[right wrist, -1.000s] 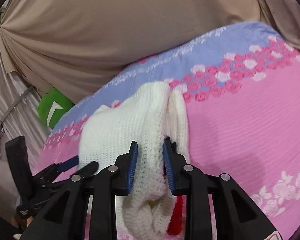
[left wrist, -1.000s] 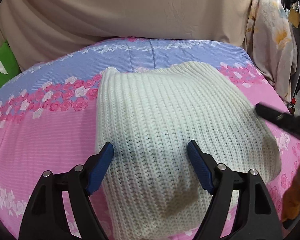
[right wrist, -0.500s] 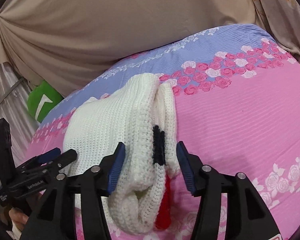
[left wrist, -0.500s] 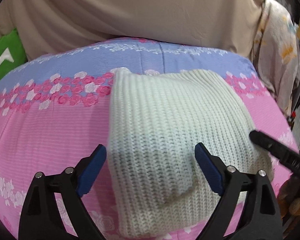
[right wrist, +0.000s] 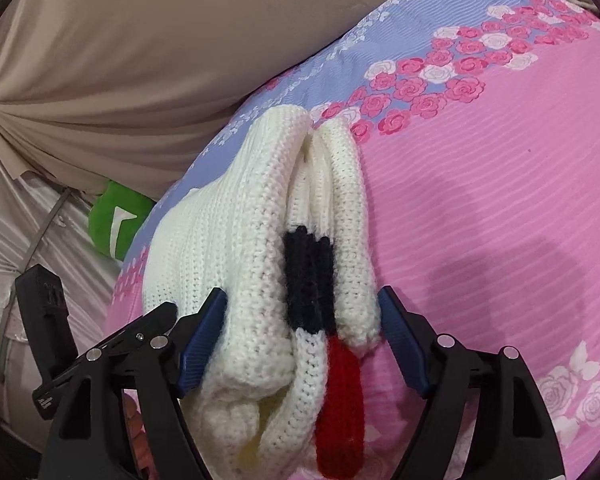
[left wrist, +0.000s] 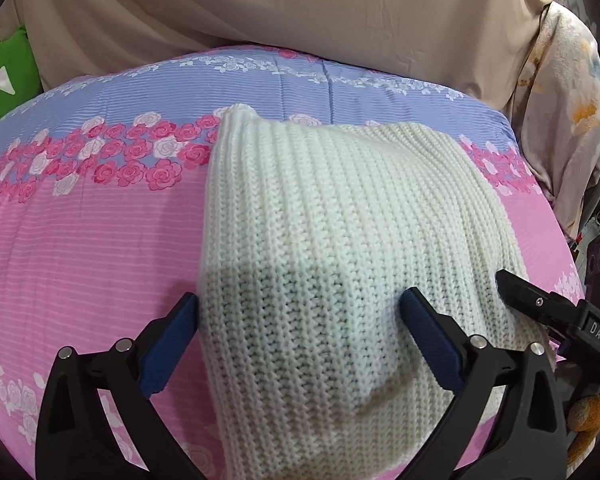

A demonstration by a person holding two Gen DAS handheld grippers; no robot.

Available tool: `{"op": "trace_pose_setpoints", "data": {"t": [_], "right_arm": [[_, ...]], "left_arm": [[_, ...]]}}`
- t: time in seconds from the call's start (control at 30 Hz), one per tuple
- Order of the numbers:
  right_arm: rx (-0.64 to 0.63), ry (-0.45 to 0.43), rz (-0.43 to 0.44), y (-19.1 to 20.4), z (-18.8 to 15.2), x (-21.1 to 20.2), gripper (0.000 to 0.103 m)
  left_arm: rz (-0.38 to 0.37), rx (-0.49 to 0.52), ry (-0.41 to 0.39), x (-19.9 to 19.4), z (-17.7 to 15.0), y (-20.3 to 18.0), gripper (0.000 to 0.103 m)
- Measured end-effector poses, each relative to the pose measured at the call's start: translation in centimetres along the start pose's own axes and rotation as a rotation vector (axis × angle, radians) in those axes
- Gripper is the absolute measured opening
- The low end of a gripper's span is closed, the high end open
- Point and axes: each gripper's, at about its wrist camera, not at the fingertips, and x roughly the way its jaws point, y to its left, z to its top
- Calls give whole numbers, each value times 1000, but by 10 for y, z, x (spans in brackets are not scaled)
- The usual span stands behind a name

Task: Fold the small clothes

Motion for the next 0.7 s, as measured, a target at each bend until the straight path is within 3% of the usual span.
{"op": "trace_pose_setpoints", "data": {"t": [0.27,0.43,0.57,0.7], "right_arm": [[-33,24,9,10,9,14,89],[-64,25,1,16,10,21,92],[-77,26,-5,17,11,25,83],[-56,29,31,13,11,23,65]], "left_arm": [[-27,-15,8,13,0,5,98],[-96,-53,22,19,-2,14,98],[-164,-87,41,23,-3,22,98],[-163,-66,24,15,-4,16,86]]}}
